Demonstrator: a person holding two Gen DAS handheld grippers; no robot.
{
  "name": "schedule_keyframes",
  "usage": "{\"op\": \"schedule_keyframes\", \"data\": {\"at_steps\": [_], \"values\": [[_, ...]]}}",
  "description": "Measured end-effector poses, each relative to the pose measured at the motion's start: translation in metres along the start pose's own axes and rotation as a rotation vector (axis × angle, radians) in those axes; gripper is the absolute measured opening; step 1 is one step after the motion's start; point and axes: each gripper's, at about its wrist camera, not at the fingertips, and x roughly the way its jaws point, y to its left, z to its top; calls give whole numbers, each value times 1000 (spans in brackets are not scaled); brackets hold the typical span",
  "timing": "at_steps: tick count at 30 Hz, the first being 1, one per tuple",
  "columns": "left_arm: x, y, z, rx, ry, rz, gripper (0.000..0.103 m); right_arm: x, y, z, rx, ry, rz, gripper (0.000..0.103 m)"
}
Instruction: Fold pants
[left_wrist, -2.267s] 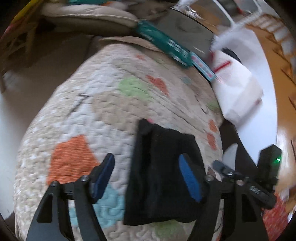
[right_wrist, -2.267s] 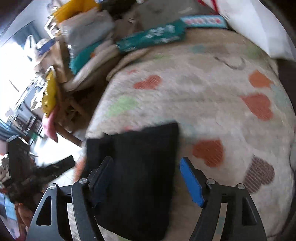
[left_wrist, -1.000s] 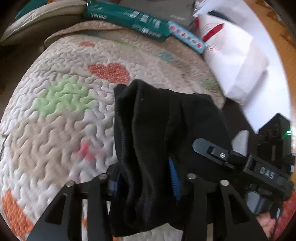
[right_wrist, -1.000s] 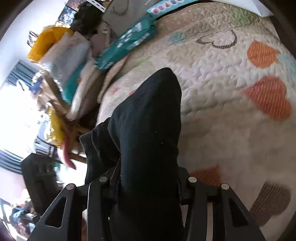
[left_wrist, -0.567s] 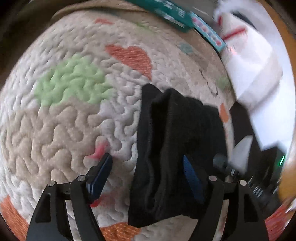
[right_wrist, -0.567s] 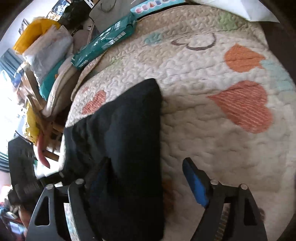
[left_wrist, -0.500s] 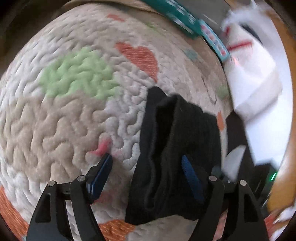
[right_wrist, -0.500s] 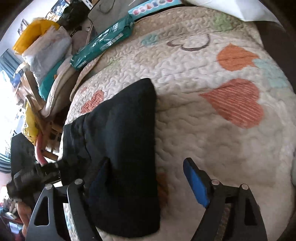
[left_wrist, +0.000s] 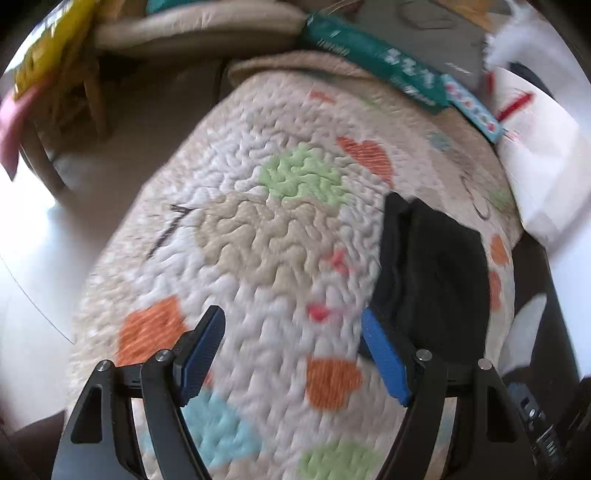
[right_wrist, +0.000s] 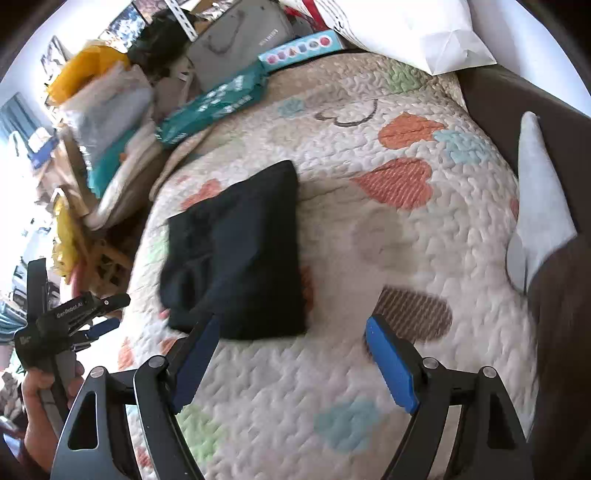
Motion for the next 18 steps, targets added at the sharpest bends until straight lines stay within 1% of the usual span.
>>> {"op": "schedule_keyframes", "data": {"at_steps": [1, 3, 4, 7, 8, 9, 10, 12, 14, 16, 18], "values": [[-11, -3, -10, 25, -22, 8, 76, -5, 4, -7, 0, -5, 8, 86], [-38, -11, -35, 80, -92, 48, 76, -15, 11, -25, -3, -22, 17, 86], [-45, -16, -42, 96, -124, 68, 76, -21, 15, -37, -8, -36, 15, 86], [-80, -32, -79, 160, -270, 153, 77, -33, 20, -62, -20, -66, -8, 86], [-88, -38, -88, 175, -316, 175, 79, -37, 21, -71, -22, -80, -17, 86], [-101, -44, -102, 197, -382, 206, 83, -42, 23, -79, -27, -94, -28, 86], [-109, -49, -111, 211, -429, 225, 88, -45, 25, -85, -38, -106, -40, 86], [-127, -60, -133, 243, -542, 262, 94, -53, 33, -94, -77, -139, -73, 86], [-139, -72, -149, 286, -626, 292, 96, -62, 43, -101, -123, -186, -110, 86], [-148, -82, -161, 334, -678, 317, 101, -69, 52, -105, -163, -225, -136, 87], [-157, -94, -172, 389, -710, 313, 102, -73, 58, -108, -186, -252, -149, 88]]}}
